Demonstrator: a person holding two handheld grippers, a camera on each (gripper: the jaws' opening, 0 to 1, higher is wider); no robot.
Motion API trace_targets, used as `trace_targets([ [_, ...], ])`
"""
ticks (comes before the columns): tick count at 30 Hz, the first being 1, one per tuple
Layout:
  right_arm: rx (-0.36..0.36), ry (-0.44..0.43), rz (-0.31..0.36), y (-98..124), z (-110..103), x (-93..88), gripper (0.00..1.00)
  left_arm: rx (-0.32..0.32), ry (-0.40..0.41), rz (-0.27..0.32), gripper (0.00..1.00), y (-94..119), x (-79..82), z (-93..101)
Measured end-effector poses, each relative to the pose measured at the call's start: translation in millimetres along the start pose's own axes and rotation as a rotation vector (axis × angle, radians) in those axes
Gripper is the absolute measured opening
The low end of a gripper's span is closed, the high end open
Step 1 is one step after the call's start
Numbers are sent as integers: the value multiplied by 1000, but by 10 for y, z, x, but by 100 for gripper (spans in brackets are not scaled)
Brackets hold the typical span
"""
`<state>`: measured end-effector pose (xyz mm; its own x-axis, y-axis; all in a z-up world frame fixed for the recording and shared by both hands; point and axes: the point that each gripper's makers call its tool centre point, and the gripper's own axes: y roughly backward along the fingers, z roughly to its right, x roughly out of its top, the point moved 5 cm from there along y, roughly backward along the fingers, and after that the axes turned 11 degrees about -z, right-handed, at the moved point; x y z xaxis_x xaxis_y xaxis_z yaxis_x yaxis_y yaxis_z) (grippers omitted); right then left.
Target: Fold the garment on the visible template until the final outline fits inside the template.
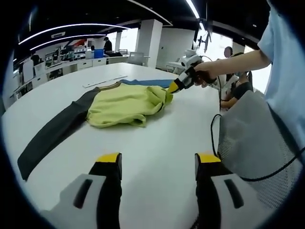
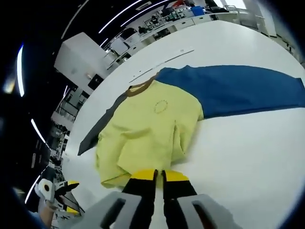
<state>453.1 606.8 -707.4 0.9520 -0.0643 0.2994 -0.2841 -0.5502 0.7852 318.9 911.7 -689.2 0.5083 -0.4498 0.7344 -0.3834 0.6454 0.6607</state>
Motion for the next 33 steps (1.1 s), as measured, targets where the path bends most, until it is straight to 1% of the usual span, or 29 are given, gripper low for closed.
trace_targets([
  [4,4,0,11,81,7,-38,0,-4,-1,4,58,-20,9,14],
  [13,24,-45,32,296,99,-168,0,-8,0,6,58,-61,40,19],
  [24,26,-123,38,531,312,-479,0,-8,6,5,56,-158,88,17],
  [29,17,-150,35,589,404,-610,0,-12,6,11,54,-215,136,26],
  [33,11,-166,25,618,461,-707,0,-5,8,15,52,-287,179,-8],
])
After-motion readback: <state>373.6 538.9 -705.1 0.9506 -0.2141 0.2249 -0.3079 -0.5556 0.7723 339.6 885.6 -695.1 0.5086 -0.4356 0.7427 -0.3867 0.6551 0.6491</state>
